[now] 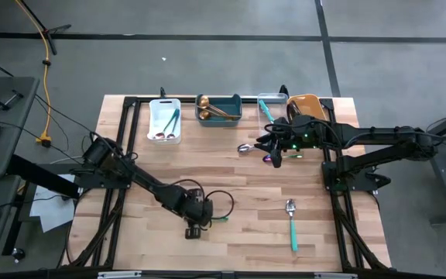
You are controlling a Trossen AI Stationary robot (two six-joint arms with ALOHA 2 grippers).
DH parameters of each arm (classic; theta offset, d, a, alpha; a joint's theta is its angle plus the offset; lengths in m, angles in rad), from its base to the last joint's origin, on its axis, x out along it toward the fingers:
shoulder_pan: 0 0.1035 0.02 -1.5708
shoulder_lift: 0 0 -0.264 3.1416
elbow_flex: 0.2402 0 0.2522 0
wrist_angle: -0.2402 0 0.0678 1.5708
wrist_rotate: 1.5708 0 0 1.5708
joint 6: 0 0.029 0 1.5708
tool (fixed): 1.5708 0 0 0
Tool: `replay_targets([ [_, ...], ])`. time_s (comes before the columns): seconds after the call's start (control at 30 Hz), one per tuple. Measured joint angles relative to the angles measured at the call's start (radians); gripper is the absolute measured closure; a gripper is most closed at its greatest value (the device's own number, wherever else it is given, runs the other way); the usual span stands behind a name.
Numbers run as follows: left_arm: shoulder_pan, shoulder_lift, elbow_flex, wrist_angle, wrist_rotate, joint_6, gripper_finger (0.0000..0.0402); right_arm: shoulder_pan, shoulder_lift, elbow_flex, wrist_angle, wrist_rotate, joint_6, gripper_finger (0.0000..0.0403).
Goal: Sort silverware by color (type)
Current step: Put the green spoon into the white bin
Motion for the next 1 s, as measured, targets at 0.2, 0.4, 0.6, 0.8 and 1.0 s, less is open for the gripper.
replay_targets([
  [0.2, 0.034, -0.071, -0.011, -0.098, 0.016, 0.028, 0.0394, 0.0, 0.0, 0.0, -0.001, 0.0, 0.0, 0.0302],
  [0.4, 0.115, -0.331, -0.06, -0.168, -0.042, 0.126, 0.0396, 0.0, 0.0, 0.0, -0.019, -0.001, -0.068, 0.0302],
  [0.6, 0.219, -0.689, -0.222, -0.002, -0.218, 0.095, 0.0397, 0.0, 0.0, 0.0, -0.018, -0.001, -0.044, 0.0302],
  [0.8, 0.316, -0.952, -0.433, 0.381, -0.282, 0.086, 0.0397, 0.0, 0.0, 0.0, -0.007, -0.001, -0.043, 0.0302],
  [1.0, 0.366, -1.021, -0.544, 0.685, -0.282, 0.151, 0.0397, 0.0, 0.0, 0.0, 0.0, -0.006, -0.044, 0.0302],
])
